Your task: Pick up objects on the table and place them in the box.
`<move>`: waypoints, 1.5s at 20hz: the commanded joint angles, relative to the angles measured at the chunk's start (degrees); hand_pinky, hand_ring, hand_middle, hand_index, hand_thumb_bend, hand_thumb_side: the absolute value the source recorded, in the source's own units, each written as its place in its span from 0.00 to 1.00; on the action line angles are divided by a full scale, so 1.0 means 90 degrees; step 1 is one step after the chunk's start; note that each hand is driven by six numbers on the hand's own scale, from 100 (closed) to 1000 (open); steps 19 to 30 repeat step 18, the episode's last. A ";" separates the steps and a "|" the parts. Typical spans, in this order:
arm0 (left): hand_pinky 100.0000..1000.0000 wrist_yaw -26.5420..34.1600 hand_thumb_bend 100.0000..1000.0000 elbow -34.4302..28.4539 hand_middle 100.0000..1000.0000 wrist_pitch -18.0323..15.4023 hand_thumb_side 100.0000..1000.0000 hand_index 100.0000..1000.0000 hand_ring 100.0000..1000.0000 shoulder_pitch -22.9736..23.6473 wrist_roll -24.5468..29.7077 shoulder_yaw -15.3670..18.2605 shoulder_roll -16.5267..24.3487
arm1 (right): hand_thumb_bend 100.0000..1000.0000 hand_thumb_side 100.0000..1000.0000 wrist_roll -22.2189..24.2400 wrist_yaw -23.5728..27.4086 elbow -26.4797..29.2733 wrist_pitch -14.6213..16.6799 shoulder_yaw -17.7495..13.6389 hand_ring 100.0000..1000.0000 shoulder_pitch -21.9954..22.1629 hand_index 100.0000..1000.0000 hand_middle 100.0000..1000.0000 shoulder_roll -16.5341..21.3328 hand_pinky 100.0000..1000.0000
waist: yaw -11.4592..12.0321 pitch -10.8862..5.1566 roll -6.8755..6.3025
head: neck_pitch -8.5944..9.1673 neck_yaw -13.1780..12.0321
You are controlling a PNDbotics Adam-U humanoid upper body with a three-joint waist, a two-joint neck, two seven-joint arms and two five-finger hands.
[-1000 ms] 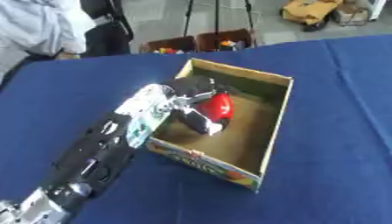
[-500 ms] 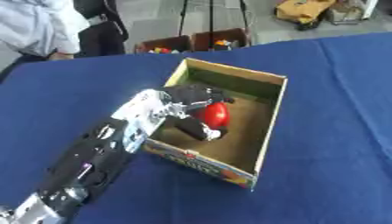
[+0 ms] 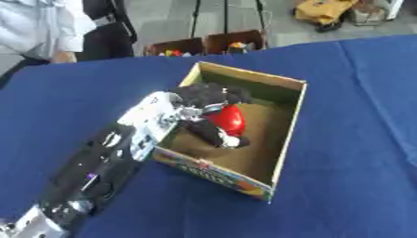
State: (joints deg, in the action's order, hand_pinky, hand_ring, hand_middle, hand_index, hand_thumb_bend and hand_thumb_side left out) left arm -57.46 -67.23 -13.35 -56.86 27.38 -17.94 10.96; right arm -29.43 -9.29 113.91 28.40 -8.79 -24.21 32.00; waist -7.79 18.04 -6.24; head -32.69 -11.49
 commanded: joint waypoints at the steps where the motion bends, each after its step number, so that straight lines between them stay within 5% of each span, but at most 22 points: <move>1: 0.92 0.0101 0.50 -0.0399 0.99 -0.0020 0.92 1.00 1.00 -0.0108 -0.0214 0.0142 0.0222 | 0.00 1.00 -0.0005 -0.0046 0.0076 -0.0002 -0.0044 0.74 -0.0048 0.74 0.70 0.0112 0.68 | 0.0023 -0.0036 0.0050 | 0.0028 0.0013; 4: 0.90 0.0263 0.47 -0.1167 0.98 0.0020 0.96 1.00 1.00 -0.0108 -0.0602 0.0297 0.0515 | 0.00 1.00 -0.0023 -0.0061 0.0076 -0.0004 -0.0063 0.74 -0.0012 0.74 0.70 0.0127 0.68 | 0.0067 -0.0055 0.0057 | 0.0019 0.0079; 7: 0.77 0.0821 0.36 -0.2192 0.91 0.0288 0.95 1.00 0.93 -0.0062 -0.1079 0.0550 0.0948 | 0.00 1.00 -0.0056 -0.0085 0.0076 -0.0011 -0.0090 0.74 0.0034 0.74 0.70 0.0154 0.68 | 0.0147 -0.0086 0.0058 | -0.0049 0.0186; 10: 0.68 0.2442 0.36 -0.3105 0.86 0.0748 0.93 1.00 0.85 0.0150 -0.1695 0.0710 0.1422 | 0.00 1.00 -0.0088 -0.0112 0.0076 -0.0023 -0.0112 0.74 0.0075 0.74 0.70 0.0178 0.68 | 0.0241 -0.0113 0.0061 | -0.0139 0.0303; 13: 0.62 0.4293 0.15 -0.3723 0.83 0.1151 0.93 1.00 0.80 0.0456 -0.2503 0.1008 0.1832 | 0.00 1.00 -0.0128 -0.0141 0.0076 -0.0028 -0.0142 0.74 0.0116 0.74 0.70 0.0191 0.68 | 0.0322 -0.0125 0.0089 | -0.0210 0.0391; 14: 0.61 0.4683 0.01 -0.3859 0.82 0.1249 0.87 1.00 0.79 0.0529 -0.2665 0.1078 0.1933 | 0.00 1.00 -0.0142 -0.0151 0.0076 -0.0028 -0.0151 0.74 0.0127 0.74 0.70 0.0196 0.68 | 0.0339 -0.0126 0.0096 | -0.0219 0.0408; 15: 0.61 0.4983 0.00 -0.3984 0.81 0.1360 0.84 1.00 0.79 0.0621 -0.2815 0.1202 0.2034 | 0.00 1.00 -0.0158 -0.0161 0.0076 -0.0028 -0.0163 0.74 0.0139 0.74 0.70 0.0199 0.68 | 0.0376 -0.0125 0.0114 | -0.0229 0.0438; 18: 0.59 0.5507 0.00 -0.4524 0.80 0.1582 0.84 1.00 0.78 0.0933 -0.3261 0.1617 0.2261 | 0.00 1.00 -0.0210 -0.0196 0.0076 -0.0029 -0.0202 0.74 0.0164 0.74 0.70 0.0195 0.68 | 0.0476 -0.0104 0.0167 | -0.0225 0.0525; 30: 0.59 0.5507 0.00 -0.4524 0.80 0.1582 0.84 1.00 0.78 0.0933 -0.3261 0.1617 0.2261 | 0.00 1.00 -0.0210 -0.0196 0.0076 -0.0029 -0.0202 0.74 0.0164 0.74 0.70 0.0195 0.68 | 0.0476 -0.0104 0.0167 | -0.0225 0.0525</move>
